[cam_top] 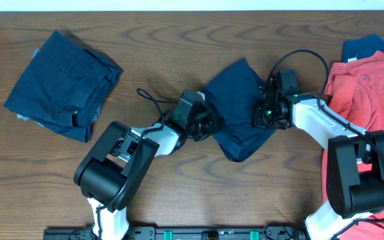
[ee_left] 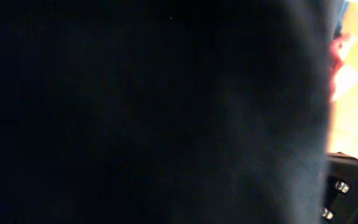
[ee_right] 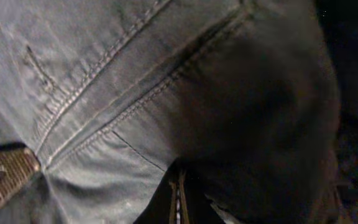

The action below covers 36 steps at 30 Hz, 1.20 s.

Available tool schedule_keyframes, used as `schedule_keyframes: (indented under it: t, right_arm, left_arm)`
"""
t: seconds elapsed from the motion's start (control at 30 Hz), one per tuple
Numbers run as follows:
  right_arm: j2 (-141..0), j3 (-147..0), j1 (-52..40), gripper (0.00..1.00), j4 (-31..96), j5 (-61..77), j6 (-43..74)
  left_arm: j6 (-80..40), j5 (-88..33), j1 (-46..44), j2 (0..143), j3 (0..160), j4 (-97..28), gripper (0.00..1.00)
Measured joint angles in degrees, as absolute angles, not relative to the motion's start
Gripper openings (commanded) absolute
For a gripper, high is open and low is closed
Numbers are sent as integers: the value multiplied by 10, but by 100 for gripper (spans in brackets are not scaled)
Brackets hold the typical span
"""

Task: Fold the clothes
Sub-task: 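Carry the folded shorts left with the left gripper onto the navy stack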

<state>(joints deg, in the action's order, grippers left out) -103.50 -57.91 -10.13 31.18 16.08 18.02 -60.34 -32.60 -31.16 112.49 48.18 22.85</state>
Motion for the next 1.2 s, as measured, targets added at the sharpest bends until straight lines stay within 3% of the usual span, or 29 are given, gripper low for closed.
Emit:
schedule_keyframes:
  t: [0.23, 0.43, 0.77, 1.2]
  right_arm:
    - [-926, -580, -88, 4, 373, 158, 180]
    - [-808, -589, -88, 4, 370, 161, 181]
    - [-775, -590, -88, 3, 377, 160, 181]
    - [-775, -590, -88, 2, 384, 163, 192]
  left_arm:
    - [-524, -372, -249, 1062, 480, 47, 6]
    - [-444, -404, -107, 967, 500, -65, 6]
    - [-368, -435, 118, 932, 682, -66, 6]
    - [-298, -420, 311, 959, 702, -128, 6]
